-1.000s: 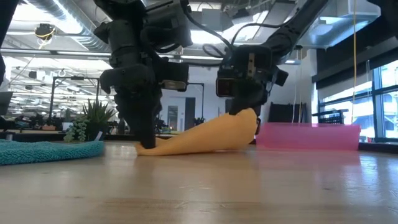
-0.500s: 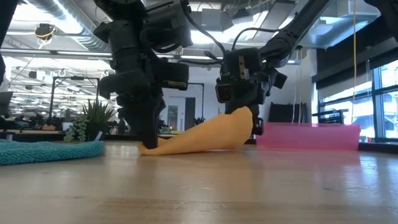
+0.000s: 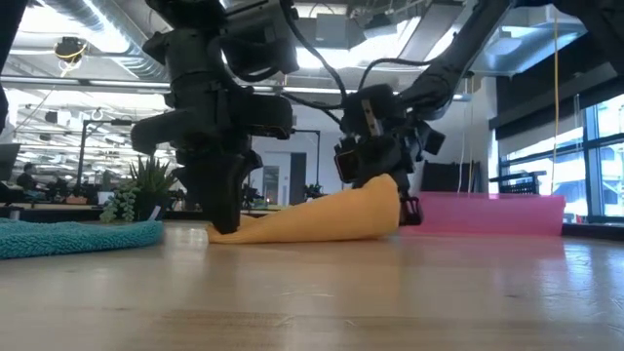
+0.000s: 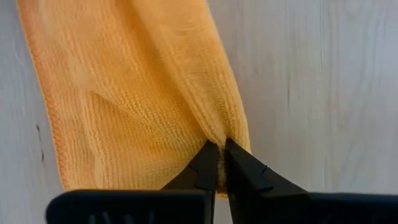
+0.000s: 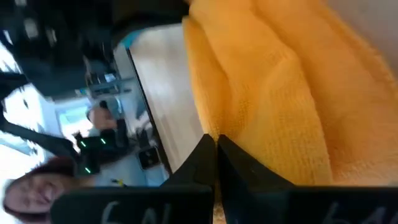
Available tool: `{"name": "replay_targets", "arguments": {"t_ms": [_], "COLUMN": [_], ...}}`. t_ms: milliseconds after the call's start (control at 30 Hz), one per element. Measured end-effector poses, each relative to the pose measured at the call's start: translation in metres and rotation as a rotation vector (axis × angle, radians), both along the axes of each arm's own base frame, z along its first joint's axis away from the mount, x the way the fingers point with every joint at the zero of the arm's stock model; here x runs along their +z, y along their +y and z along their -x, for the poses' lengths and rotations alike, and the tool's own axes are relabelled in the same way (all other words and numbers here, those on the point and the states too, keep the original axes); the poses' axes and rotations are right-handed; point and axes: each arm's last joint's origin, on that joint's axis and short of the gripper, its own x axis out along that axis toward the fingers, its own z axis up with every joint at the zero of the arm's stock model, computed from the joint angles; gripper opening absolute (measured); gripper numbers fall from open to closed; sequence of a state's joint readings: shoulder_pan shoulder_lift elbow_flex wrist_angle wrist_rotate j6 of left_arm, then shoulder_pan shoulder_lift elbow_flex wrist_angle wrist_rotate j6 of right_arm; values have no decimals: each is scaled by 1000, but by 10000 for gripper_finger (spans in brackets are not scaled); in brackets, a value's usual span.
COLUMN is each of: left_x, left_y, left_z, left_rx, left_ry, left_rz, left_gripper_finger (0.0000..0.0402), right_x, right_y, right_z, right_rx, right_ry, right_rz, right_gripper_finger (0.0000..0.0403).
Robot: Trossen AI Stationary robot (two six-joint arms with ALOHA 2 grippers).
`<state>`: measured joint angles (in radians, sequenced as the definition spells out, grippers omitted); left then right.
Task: Roll microfiber towels into tight, uniform cylinder then place into a basket
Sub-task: Roll the folded orange microfiber towel
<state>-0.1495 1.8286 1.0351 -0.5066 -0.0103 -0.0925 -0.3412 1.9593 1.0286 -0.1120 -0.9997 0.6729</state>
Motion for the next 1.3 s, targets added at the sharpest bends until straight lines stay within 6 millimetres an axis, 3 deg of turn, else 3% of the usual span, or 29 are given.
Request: {"name": "replay_targets", "arguments": {"t_ms": [467, 1300], "left_x": [0, 0], "left_y": [-9, -7], "left_z": [1, 1], "left_rx": [-59, -19], "left_ry": [-9, -23], "left_rz": [-64, -110], "left_gripper_finger": [17, 17], "right_x": [-16, -25], "right_y": [-30, -30], "right_z": [2, 5], "right_rx": [-188, -329], "right_ry": [118, 256], "right_rz": [-79, 143], "right_gripper_finger": [7, 7]}}
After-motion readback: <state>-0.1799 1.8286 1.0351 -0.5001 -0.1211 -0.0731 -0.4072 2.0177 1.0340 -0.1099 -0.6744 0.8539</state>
